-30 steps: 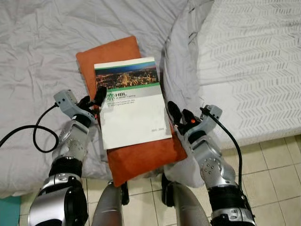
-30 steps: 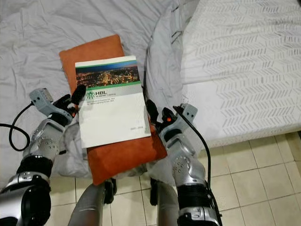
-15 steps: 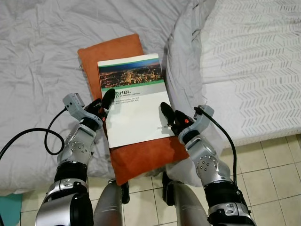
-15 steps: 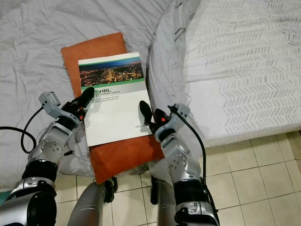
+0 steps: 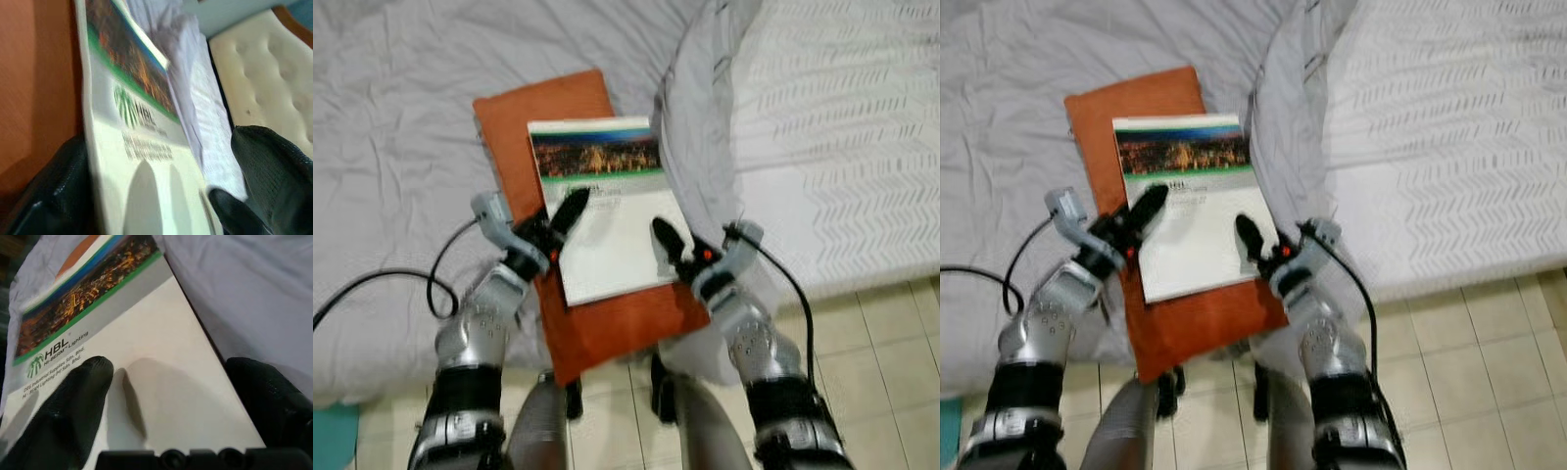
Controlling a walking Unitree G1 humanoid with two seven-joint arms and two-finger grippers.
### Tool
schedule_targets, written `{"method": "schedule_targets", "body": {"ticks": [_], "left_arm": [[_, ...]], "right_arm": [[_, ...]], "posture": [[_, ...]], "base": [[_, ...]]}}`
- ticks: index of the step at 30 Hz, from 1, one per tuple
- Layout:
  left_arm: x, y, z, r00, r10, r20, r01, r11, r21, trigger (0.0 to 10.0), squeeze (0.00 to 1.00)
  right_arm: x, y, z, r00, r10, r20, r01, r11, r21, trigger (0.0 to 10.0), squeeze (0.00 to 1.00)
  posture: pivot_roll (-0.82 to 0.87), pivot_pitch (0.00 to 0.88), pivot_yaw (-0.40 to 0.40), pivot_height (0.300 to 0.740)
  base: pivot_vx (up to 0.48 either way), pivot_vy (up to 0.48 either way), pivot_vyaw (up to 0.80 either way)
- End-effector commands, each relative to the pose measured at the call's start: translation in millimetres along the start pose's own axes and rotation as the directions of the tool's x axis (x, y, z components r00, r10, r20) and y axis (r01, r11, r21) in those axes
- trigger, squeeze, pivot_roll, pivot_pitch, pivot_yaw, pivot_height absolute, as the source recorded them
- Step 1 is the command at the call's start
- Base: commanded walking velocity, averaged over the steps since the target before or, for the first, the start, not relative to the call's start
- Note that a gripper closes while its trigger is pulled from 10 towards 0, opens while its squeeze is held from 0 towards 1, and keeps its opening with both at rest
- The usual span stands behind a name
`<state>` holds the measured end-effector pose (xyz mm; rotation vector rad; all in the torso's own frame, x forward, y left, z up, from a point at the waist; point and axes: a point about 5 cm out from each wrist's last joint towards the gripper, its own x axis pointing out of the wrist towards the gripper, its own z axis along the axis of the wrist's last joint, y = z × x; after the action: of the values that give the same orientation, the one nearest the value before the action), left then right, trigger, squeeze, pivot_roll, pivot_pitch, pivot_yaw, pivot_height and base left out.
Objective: Clean up the room
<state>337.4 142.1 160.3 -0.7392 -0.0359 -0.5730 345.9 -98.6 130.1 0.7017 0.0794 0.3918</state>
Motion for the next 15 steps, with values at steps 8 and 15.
{"method": "schedule_targets", "body": {"ticks": [8,15], "left_arm": [[-23.0,0.6,2,0.999,0.027,-0.044,-0.028,1.000,-0.013,10.0,0.00],[-29.5,-0.7,-11,0.993,0.019,-0.118,-0.023,0.999,-0.036,10.0,0.00]], "right_arm": [[-6.4,-4.3,-19,0.998,-0.006,-0.065,0.008,0.999,0.035,0.0,0.00],[-8.9,-7.1,-22,0.997,-0.016,-0.069,0.019,0.999,0.049,0.0,0.00]], "posture": [[-0.10,0.644,-0.074,0.740],[-0.10,0.649,-0.074,0.740]], "base": [[0.000,0.000,0.00],[0.000,0.000,0.00]]}}
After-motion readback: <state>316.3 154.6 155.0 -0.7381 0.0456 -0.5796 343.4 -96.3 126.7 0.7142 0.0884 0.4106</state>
